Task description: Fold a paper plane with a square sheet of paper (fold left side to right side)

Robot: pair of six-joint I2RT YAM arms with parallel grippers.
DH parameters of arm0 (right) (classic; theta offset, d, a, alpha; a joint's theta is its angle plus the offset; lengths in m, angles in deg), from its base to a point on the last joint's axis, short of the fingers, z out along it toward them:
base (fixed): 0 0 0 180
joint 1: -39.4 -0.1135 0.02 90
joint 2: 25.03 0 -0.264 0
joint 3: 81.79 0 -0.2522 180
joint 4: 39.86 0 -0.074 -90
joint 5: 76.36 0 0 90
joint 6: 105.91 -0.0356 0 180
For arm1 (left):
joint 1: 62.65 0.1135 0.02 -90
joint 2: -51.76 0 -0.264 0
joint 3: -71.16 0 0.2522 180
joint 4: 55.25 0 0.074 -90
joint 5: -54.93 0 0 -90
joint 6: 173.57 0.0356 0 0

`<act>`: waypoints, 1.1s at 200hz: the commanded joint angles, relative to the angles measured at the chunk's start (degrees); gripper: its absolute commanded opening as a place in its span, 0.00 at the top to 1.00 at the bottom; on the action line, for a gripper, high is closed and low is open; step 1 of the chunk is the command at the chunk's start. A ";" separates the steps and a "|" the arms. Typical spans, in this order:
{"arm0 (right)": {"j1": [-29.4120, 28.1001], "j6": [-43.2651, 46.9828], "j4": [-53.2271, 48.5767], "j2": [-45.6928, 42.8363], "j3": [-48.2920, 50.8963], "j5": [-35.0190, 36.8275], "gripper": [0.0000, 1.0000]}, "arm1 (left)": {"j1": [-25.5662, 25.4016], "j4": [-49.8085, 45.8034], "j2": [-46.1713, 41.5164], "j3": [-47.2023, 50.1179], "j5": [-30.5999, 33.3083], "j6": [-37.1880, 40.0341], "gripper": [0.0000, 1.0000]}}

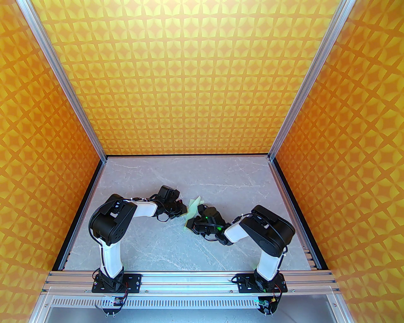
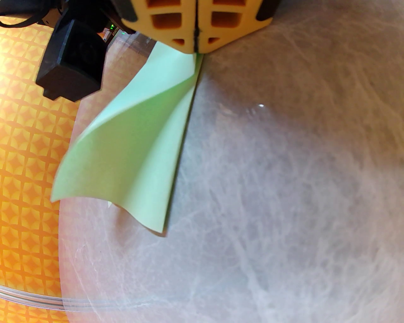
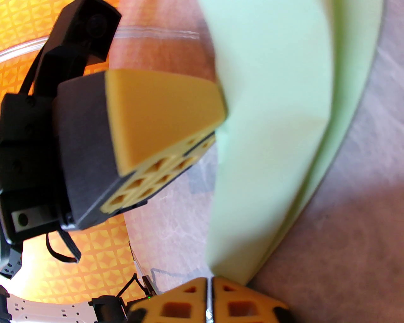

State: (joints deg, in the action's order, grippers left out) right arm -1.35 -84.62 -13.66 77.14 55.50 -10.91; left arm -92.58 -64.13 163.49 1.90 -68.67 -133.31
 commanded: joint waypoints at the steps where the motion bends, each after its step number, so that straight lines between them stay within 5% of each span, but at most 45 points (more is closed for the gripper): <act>1: 0.16 4.45 -9.22 -4.58 0.03 2.63 0.82 | -0.90 0.98 0.83 1.13 2.57 -0.95 0.93; 68: 8.89 12.44 -27.53 -12.35 -4.14 9.63 0.81 | -1.35 1.49 -0.28 2.07 3.29 -1.68 0.93; 138: 14.59 15.17 -31.81 -4.25 -14.14 9.44 0.90 | -1.62 1.40 -0.89 2.15 3.53 -1.86 0.93; 220: 14.91 16.71 -33.72 4.09 -21.34 8.36 0.93 | -1.85 0.62 -1.20 1.53 3.53 -1.44 0.93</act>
State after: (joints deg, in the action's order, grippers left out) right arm 13.29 -69.52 -44.91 79.44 36.09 -2.39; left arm -93.20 -62.75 162.65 2.99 -66.58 -134.80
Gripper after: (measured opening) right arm 0.074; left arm 0.074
